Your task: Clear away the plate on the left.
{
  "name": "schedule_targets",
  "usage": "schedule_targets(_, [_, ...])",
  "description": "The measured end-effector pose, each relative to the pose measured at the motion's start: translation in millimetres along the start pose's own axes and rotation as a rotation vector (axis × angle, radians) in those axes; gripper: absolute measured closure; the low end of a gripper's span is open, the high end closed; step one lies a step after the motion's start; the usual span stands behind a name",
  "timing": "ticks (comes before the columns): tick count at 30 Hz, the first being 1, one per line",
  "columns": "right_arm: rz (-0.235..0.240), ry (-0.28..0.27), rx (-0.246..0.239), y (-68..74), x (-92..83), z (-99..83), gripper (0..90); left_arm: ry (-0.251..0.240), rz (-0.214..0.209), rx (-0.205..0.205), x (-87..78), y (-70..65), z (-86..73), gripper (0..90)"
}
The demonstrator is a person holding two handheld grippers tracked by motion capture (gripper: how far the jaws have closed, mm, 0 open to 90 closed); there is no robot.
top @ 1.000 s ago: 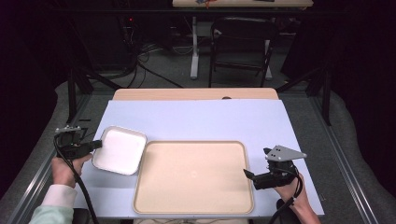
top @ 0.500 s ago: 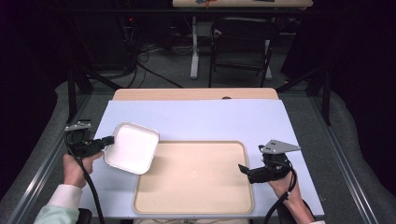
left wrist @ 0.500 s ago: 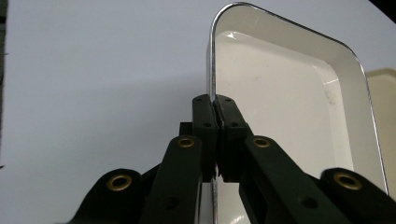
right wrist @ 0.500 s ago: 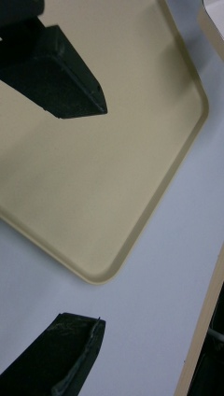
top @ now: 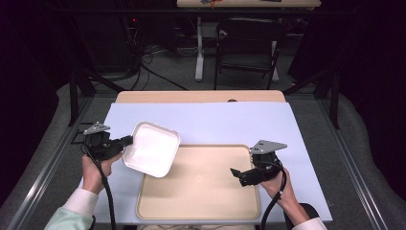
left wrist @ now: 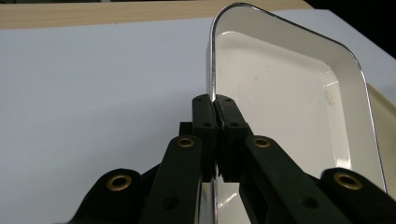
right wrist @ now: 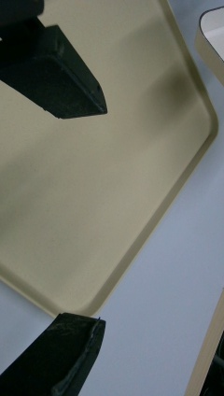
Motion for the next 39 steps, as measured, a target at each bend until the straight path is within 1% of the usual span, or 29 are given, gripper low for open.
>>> schedule_targets(1, [0.0,0.0,0.0,0.0,0.0,0.0,0.0,0.0,0.0,0.0,0.0,0.0,0.0,88.0])
schedule_targets(4, [0.01,-0.001,-0.01,3.6,5.4,5.1,0.0,-0.004,-0.009,0.006,5.2,-7.9,1.9,88.0])
schedule_targets(5, [0.01,-0.001,-0.01,3.6,5.4,5.1,0.0,-0.004,-0.009,0.006,5.2,-7.9,1.9,88.0])
schedule_targets(6, [0.019,0.0,-0.011,5.4,8.3,7.6,0.0,-0.006,-0.02,0.009,8.0,-12.0,2.3,88.0])
schedule_targets(10, [0.046,0.007,-0.005,10.0,14.1,12.3,0.0,-0.011,-0.033,0.017,13.5,-22.5,3.0,88.0])
schedule_targets(14, [0.059,0.013,-0.01,14.8,18.5,14.9,0.0,-0.011,-0.047,0.021,17.9,-29.1,3.7,88.1])
schedule_targets(16, [0.059,0.01,-0.026,18.2,22.4,17.4,0.0,-0.003,-0.054,0.038,22.0,-36.4,3.9,88.1])
schedule_targets(17, [0.059,0.01,-0.026,18.2,22.4,17.4,0.0,-0.003,-0.054,0.038,22.0,-36.4,3.9,88.1])
schedule_targets(18, [0.074,0.003,-0.017,19.5,24.2,19.8,0.0,-0.003,-0.063,0.046,23.4,-40.0,3.8,88.0])
schedule_targets(21, [0.085,-0.004,-0.011,21.3,26.1,22.1,0.0,-0.005,-0.067,0.05,24.4,-43.5,3.8,88.1])
schedule_targets(22, [0.102,-0.001,-0.011,23.5,28.4,23.8,1.5,-0.008,-0.069,0.051,25.8,-46.3,3.7,88.0])
schedule_targets(24, [0.105,0.002,-0.015,24.9,29.7,24.5,1.6,-0.009,-0.072,0.049,26.8,-48.0,3.5,88.0])
schedule_targets(25, [0.114,0.01,-0.024,27.9,31.4,25.8,2.3,-0.012,-0.074,0.048,27.3,-48.9,3.5,88.0])
schedule_targets(26, [0.121,0.01,-0.022,29.0,32.4,26.4,2.6,-0.023,-0.072,0.043,28.7,-51.2,3.5,88.0])
schedule_targets(28, [0.134,0.011,-0.017,31.1,34.5,28.0,2.9,-0.024,-0.074,0.044,30.1,-54.0,4.0,87.9])
schedule_targets(30, [0.136,0.011,-0.008,33.2,36.5,30.1,5.9,-0.028,-0.078,0.043,30.7,-55.3,4.1,87.9])
schedule_targets(31, [0.136,0.011,-0.008,33.2,36.5,30.1,5.9,-0.03,-0.078,0.043,31.5,-56.5,4.2,87.9])
schedule_targets(32, [0.148,0.008,0.004,35.8,40.0,32.2,10.0,-0.033,-0.084,0.043,33.4,-59.3,4.4,87.9])
schedule_targets(35, [0.143,0.007,0.002,38.8,42.5,33.7,11.8,-0.033,-0.087,0.043,35.2,-62.9,4.1,87.9])
schedule_targets(36, [0.148,0.009,0.002,40.6,44.2,34.5,12.0,-0.03,-0.093,0.052,36.1,-64.3,4.1,87.9])
schedule_targets(38, [0.155,0.022,0.005,45.0,49.6,36.1,12.9,-0.028,-0.1,0.056,38.0,-69.5,3.8,87.9])
schedule_targets(39, [0.157,0.029,0.008,45.9,51.1,36.2,13.8,-0.028,-0.1,0.056,38.0,-69.5,3.8,87.9])
Point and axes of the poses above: each handheld gripper's, and its own axes: x roughly forward along the jaws, z roughly out of its top, y roughly to its left, the point moved 2 cm from there along x, roughly forward along the jaws
